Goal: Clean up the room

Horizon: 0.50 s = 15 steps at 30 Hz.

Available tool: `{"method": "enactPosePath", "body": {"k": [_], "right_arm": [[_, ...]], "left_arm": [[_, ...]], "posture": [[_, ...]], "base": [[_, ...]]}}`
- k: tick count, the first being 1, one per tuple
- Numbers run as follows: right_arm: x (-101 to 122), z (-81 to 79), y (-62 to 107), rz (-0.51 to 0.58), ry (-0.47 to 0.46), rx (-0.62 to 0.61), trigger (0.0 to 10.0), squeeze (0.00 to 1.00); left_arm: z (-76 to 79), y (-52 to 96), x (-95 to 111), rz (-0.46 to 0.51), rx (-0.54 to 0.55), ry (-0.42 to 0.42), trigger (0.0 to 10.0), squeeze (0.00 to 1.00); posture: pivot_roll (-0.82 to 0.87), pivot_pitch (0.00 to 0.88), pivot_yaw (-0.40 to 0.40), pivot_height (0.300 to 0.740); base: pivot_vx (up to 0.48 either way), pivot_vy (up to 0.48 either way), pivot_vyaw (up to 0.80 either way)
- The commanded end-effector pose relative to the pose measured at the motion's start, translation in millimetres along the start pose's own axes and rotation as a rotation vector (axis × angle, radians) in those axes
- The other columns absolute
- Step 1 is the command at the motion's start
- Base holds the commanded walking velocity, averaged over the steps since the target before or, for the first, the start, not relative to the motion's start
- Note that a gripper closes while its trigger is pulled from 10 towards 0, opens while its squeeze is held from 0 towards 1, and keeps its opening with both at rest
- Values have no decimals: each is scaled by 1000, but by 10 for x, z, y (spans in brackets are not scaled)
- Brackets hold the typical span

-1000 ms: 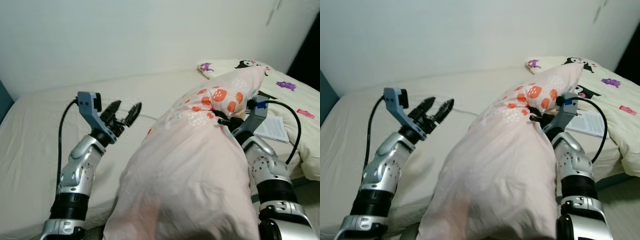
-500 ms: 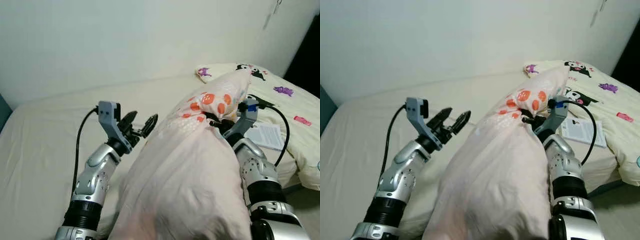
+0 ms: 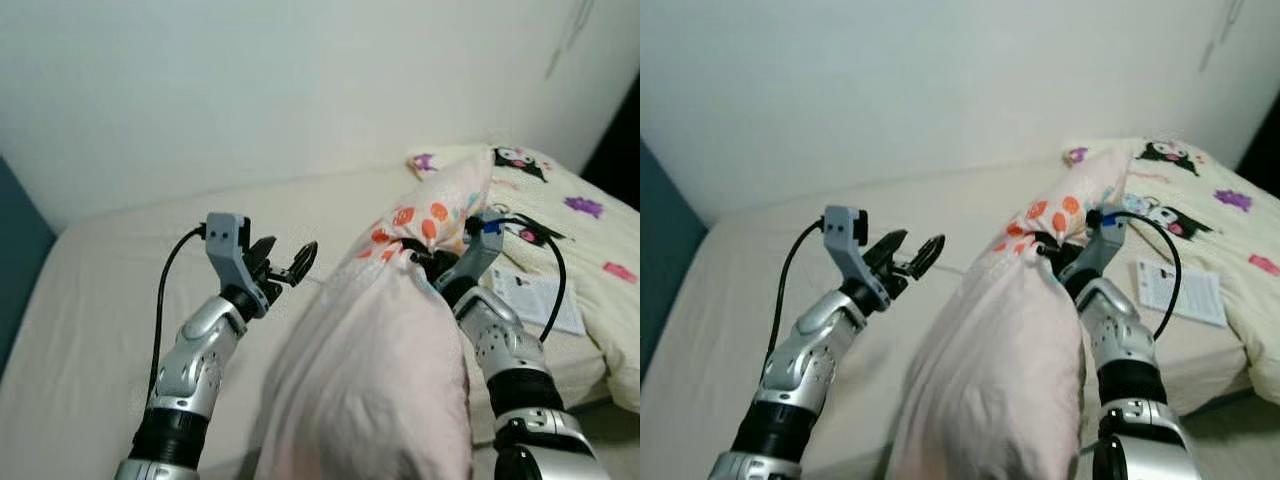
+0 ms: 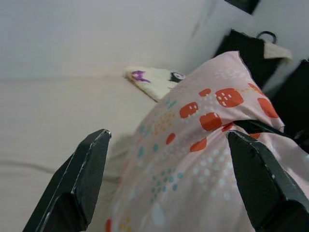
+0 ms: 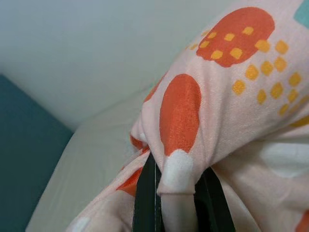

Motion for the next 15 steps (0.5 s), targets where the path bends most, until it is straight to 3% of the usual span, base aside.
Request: {"method": "enactPosePath", "body": {"k": [1,15], "right_arm": [[154,-46,-20,66,17,16,10000,0],[184,47,5,83,33,-24,10000,0]], "left_arm": [[-33,16,-42,-19,15,-14,10000,0],[42,16,-110,-44,0,-75,10000,0]], "posture": [[-64,0,-26,706],[-67,0,-25,740]], "base": [[0,0,0],[0,0,0]]}}
Point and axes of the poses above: a point about 5 cm out from each wrist's last joint towards the gripper, its own y axis pointing back from the gripper into the wrist, its own x axis along the axis of the wrist's last joint, z = x × y, the point moved 5 cm from there along -y, pointing out of the wrist towards the gripper, and after that the axes turned 2 degrees about y, right-handed, at the moved point
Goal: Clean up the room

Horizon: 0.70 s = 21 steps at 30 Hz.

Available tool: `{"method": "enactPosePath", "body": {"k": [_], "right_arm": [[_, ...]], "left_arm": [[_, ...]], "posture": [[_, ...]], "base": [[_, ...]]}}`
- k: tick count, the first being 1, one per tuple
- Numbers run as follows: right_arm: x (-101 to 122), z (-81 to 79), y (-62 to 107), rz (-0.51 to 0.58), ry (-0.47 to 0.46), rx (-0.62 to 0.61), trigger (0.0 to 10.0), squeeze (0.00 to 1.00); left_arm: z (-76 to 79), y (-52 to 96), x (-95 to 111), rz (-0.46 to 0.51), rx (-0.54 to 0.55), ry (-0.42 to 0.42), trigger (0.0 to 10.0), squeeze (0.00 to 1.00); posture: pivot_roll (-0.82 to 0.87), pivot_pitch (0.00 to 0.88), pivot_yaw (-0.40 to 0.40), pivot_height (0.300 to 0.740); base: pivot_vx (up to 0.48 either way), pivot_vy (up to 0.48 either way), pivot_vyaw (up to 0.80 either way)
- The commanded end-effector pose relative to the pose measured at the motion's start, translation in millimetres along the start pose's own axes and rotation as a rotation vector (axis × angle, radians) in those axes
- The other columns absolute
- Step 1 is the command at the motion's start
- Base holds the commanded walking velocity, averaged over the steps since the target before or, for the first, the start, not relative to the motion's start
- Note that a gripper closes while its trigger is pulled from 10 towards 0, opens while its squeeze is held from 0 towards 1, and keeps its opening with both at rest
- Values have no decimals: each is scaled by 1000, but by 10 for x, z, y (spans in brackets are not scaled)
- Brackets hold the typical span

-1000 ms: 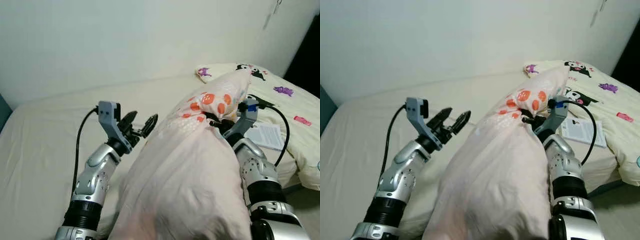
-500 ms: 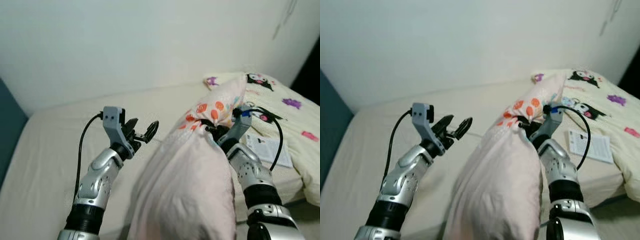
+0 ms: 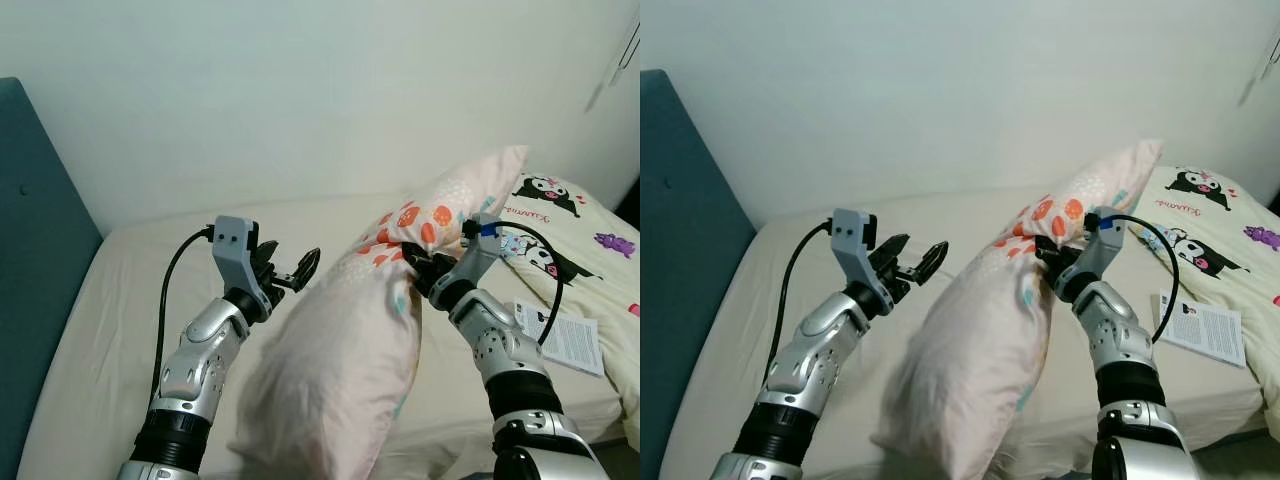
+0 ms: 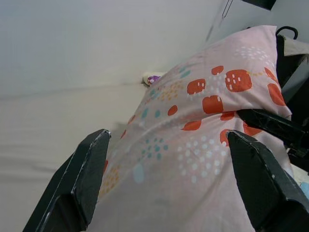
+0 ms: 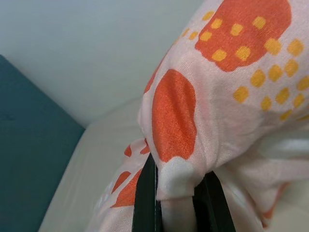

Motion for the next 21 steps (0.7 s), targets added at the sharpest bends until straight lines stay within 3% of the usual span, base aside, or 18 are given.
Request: {"method": "enactPosePath", "body": {"k": [1,5,16,21], "right_arm": [[257,22,-3,107,32,-7,10000,0],[314,38,1,117,91,-18,10000,0],[246,-12,-14,105,93,1,10000,0],[192,-24,-14,92,95,8,10000,0]], "left_arm": [[-14,27,-41,-6,11,-13,10000,0],[-37,30,-9,19,22,-15,10000,0],[-54,61,-145,-25,32,-38,10000,0],[-176,121,-256,-63,85,-45,10000,0]], "posture": [[-71,0,-25,740],[-71,0,-25,740],[-70,0,-31,740],[-70,0,-30,740]], "base": [[0,0,0],[0,0,580],[0,0,760],[0,0,760]]}}
Point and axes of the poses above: a point about 5 cm out from each wrist's last joint towards the gripper, its own y axis pointing back from the gripper into the wrist, its own x axis along the axis of the wrist's last joint, z = x × y, the point moved 5 cm from there along -y, pointing out of the wrist towards the gripper, and after that the axes turned 2 degrees about y, right-handed, at the moved point
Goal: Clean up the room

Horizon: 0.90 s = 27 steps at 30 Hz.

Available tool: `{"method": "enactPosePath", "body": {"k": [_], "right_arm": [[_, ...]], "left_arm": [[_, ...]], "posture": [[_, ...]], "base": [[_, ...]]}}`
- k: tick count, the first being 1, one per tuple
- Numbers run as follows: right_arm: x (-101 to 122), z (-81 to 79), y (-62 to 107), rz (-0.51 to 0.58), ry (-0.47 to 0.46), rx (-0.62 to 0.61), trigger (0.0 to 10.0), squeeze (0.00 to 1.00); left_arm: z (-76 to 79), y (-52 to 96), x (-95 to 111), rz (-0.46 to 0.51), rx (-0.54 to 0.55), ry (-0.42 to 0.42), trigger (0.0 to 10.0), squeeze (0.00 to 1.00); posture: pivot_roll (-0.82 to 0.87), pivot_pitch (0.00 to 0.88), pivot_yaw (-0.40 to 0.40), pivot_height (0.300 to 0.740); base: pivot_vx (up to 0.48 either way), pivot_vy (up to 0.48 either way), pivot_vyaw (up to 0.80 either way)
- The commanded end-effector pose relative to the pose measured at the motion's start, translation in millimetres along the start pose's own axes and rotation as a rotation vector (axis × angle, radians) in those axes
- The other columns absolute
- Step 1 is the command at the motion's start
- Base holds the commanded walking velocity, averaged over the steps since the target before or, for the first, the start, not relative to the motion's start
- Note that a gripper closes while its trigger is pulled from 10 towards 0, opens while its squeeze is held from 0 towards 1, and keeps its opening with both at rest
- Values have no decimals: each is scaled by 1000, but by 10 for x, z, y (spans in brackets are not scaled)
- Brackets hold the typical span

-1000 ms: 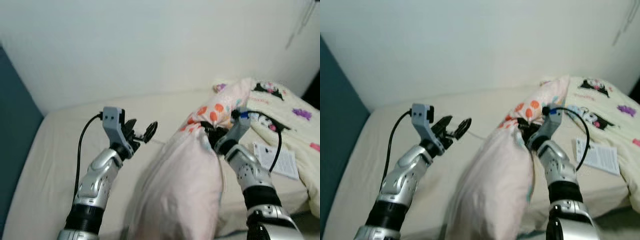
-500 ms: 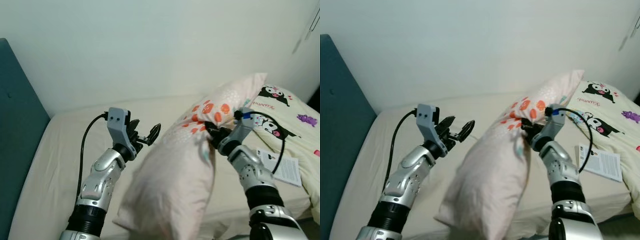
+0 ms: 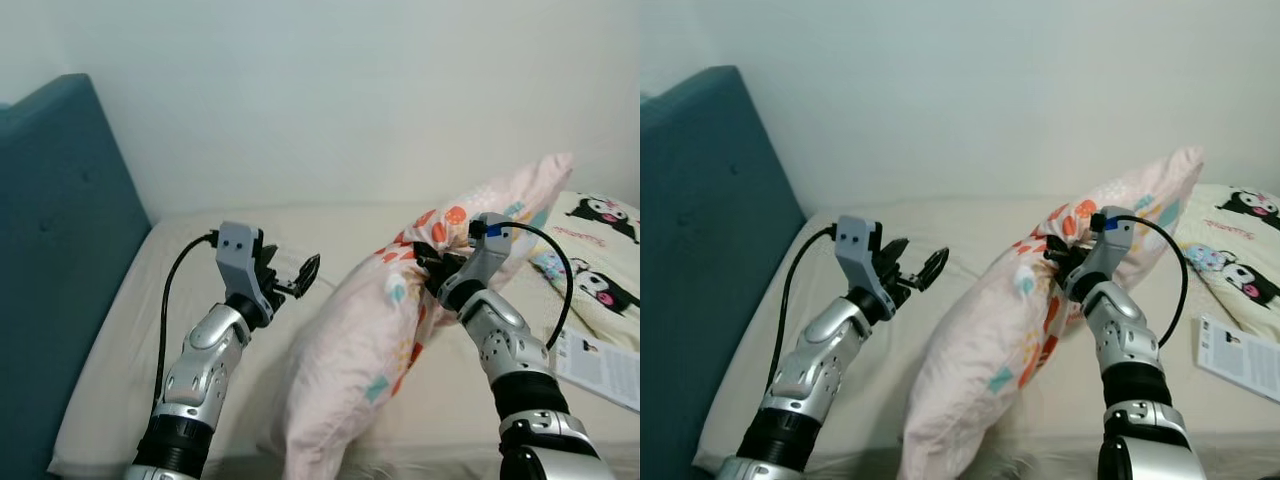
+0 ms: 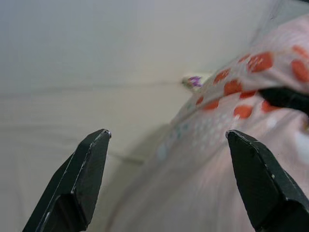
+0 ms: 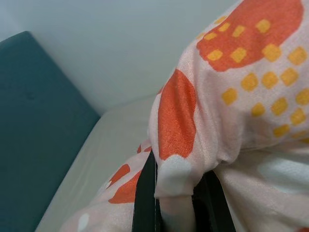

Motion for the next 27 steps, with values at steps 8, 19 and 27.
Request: {"method": "enactPosePath", "body": {"k": [8,19,27], "right_arm": [[53,-113,-35,46,22,40,10000,0],[-101,-195,-21,22,-6,56,10000,0],[-146,-236,7,18,-21,78,10000,0]], "left_arm": [[-174,53,-93,-31,71,-4,10000,0],[-435,226,-300,-101,178,-35,10000,0],[-699,409,-388,-146,273,-64,10000,0]], "posture": [[-69,0,-28,740],[-72,0,-26,740],[-70,0,-33,740]], "base": [[0,0,762],[0,0,763],[0,0,763]]}}
Point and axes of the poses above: a point about 5 cm out from each wrist's last joint towards the gripper, its own y axis pointing back from the gripper into the wrist, its own x axis along the axis of the wrist's last joint, z = x × y, the point moved 5 cm from there along -y, pointing out of the wrist towards the gripper, and after that the axes turned 2 degrees about y, right-handed, at the moved point
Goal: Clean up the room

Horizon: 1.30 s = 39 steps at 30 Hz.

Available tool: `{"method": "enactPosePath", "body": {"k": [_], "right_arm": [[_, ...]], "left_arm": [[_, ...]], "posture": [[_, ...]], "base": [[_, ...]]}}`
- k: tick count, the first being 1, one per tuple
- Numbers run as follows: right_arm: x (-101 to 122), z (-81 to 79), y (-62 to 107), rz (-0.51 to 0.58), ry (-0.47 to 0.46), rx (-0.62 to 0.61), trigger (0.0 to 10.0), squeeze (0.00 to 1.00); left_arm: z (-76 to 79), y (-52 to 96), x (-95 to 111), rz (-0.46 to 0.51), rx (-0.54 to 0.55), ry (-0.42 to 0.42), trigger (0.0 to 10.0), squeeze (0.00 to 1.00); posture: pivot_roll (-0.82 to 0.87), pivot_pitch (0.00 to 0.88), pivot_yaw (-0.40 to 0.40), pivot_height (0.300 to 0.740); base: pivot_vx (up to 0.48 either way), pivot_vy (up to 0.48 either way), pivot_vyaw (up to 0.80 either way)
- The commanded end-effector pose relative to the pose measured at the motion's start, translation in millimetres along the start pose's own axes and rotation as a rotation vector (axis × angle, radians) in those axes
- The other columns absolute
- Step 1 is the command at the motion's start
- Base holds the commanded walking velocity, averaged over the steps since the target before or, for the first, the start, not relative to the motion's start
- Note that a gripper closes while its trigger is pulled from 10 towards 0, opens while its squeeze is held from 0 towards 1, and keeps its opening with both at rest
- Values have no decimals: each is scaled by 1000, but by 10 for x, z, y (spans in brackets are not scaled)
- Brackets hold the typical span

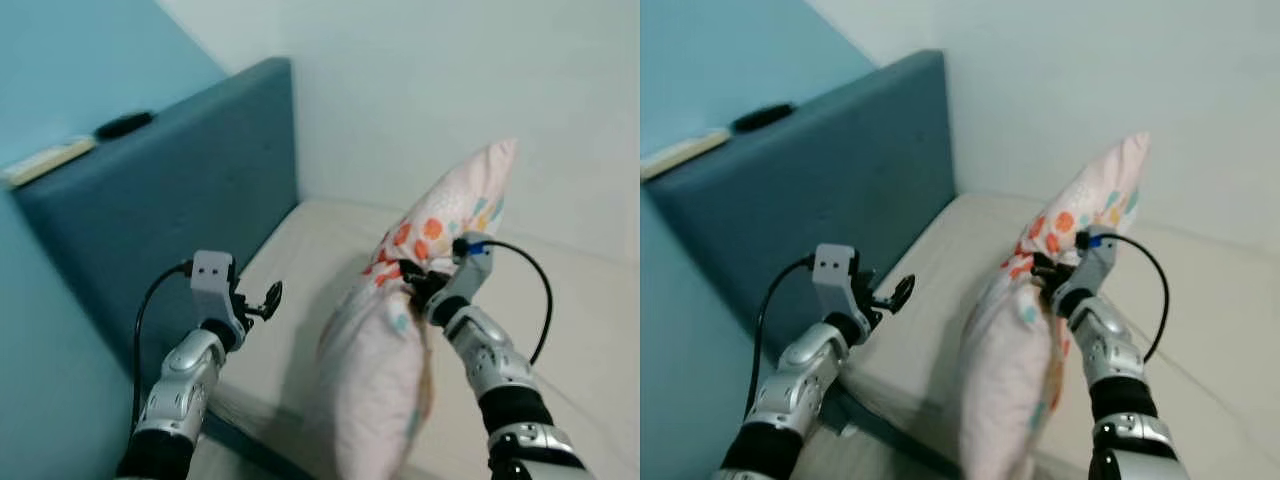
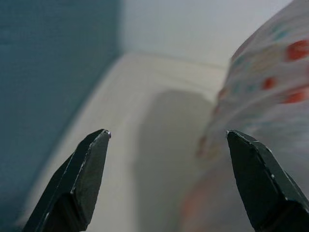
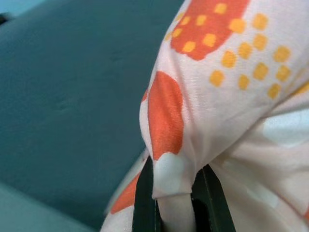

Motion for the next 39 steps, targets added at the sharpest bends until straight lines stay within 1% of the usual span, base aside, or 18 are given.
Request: {"method": "enactPosePath", "body": {"k": [1,2,5,8,10,11,12,13,14,15,17,21,23,25,27,29,32,39], "right_arm": [[134,-72,13,58,19,47,10000,0],[111,-85,25,53,18,55,10000,0],[69,-85,54,48,16,58,10000,0],[45,-1,103,51,15,20,10000,0],[45,-1,103,51,15,20,10000,0],[55,48,113,57,14,-8,10000,0],[55,48,113,57,14,-8,10000,0],[81,135,121,69,0,-56,10000,0],[81,135,121,69,0,-56,10000,0],[101,199,127,73,1,-92,10000,0],[131,249,131,82,-3,-119,10000,0],[147,247,134,88,-2,-118,10000,0],[168,238,139,97,-7,-114,10000,0],[175,203,146,101,2,-93,10000,0],[186,176,151,111,2,-77,10000,0],[192,122,147,111,22,-54,10000,0],[183,96,132,104,36,-51,10000,0],[166,88,126,99,33,-52,10000,0]], "left_arm": [[-127,72,-123,-41,49,-22,10000,0],[-163,92,-145,-48,63,-27,10000,0],[-198,118,-178,-57,76,-33,10000,0],[-178,125,-210,-65,73,-37,10000,0],[-178,125,-210,-65,73,-37,10000,0],[-159,118,-215,-66,67,-39,10000,0],[-159,118,-215,-66,67,-39,10000,0],[-121,99,-207,-64,56,-45,10000,0],[-121,99,-207,-64,56,-45,10000,0],[-84,73,-200,-62,46,-47,10000,0],[-43,36,-189,-60,38,-49,10000,0],[-24,16,-178,-57,35,-46,10000,0],[9,-19,-159,-50,35,-39,10000,0],[15,-32,-151,-43,48,-21,10000,0],[14,-30,-151,-42,50,-18,10000,0],[10,-27,-151,-41,52,-17,10000,0],[-3,-28,-150,-40,57,-12,10000,0],[-5,-32,-141,-34,59,-8,10000,0]], "posture": [[-70,0,-34,740],[-70,0,-34,740],[-70,0,-34,740],[-70,0,-36,740],[-70,0,-36,740],[-70,0,-36,740],[-70,0,-36,740],[-76,0,-33,740],[-76,0,-33,740],[-79,0,-32,740],[-79,0,-32,740],[-82,0,-32,740],[-84,0,-31,740],[-87,0,-29,740],[-87,0,-29,740],[-85,0,-30,740],[-85,0,-30,740],[-84,0,-33,740]], "base": [[0,0,763],[0,0,763],[0,0,763],[0,0,763],[0,0,763],[0,0,763],[0,0,763],[0,0,0],[0,0,0],[0,-420,0],[0,-463,0],[0,-462,0],[0,-446,0],[0,0,0],[0,0,438],[0,0,725],[0,0,721],[0,0,723]]}}
Point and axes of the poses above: a point about 5 cm out from each wrist's last joint towards the gripper, its own y axis pointing back from the gripper into the wrist, its own x axis along the axis of the wrist's last joint, z = x × y, the point moved 5 cm from there along -y, pointing out of the wrist towards the gripper, and after that the axes turned 2 degrees about y, right-handed, at the moved point
